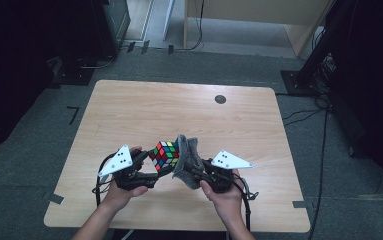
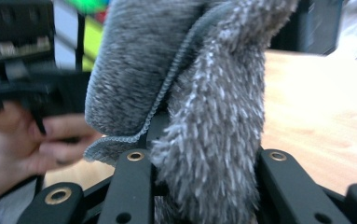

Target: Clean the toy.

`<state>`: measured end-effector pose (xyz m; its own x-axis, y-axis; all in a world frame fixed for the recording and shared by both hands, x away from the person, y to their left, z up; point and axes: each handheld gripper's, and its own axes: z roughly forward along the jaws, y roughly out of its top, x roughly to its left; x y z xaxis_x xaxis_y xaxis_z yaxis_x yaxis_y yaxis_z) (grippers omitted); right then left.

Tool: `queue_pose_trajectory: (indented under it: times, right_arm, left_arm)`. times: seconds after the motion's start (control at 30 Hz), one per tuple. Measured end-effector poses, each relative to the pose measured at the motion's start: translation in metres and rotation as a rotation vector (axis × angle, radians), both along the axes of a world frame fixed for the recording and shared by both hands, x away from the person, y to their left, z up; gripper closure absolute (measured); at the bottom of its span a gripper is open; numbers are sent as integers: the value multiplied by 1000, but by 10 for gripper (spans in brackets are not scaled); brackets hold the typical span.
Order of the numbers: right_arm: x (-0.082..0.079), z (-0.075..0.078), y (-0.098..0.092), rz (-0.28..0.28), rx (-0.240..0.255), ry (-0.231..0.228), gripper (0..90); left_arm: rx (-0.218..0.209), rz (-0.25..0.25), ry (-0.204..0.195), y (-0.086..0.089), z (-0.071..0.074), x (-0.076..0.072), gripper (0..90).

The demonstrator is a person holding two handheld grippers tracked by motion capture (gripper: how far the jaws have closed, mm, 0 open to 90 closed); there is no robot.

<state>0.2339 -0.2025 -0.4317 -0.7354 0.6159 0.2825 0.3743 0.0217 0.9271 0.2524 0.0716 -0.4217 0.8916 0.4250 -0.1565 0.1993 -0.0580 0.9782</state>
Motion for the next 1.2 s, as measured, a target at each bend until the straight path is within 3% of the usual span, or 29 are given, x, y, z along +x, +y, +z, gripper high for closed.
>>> queue_pose_trajectory:
  times: [0.13,0.23,0.33,0.4,0.5,0.6,0.67,0.73,0.93,0.97,1.0,1.1,1.2]
  right_arm:
    - [1,-14,19,83,-63,47,664]
    - [-1,-21,29,121,-126,39,660]
    - [-3,-23,33,160,-112,44,681]
    - [-3,-22,34,170,-103,38,687]
    - [-2,-17,27,118,-87,10,692]
    - [-1,-8,10,6,5,-15,693]
    - [-2,-2,3,-29,40,-35,693]
    - [-4,-2,7,-6,25,-24,692]
    - [-9,-28,48,169,-112,10,684]
    - [-9,-28,48,169,-112,10,684]
    - [-10,-31,54,194,-114,13,683]
    - [-9,-28,49,178,-83,3,680]
    - [-6,-24,35,88,-79,-11,676]
  left_arm:
    - [-17,18,21,4,-1,2,338]
    - [-44,17,42,6,-1,4,338]
    - [-56,10,53,5,-3,6,338]
    - [-100,-8,91,6,-5,9,338]
    - [-143,-7,123,11,-6,12,338]
    - [-120,10,102,12,-5,10,338]
    - [-123,13,99,12,-3,9,338]
    - [-129,9,91,11,-1,8,338]
    - [-95,26,84,8,-3,8,338]
    - [-95,26,84,8,-3,8,338]
    - [-51,58,66,5,-4,7,338]
    - [-20,86,50,5,-3,7,338]
    - [-33,95,59,6,-3,8,339]
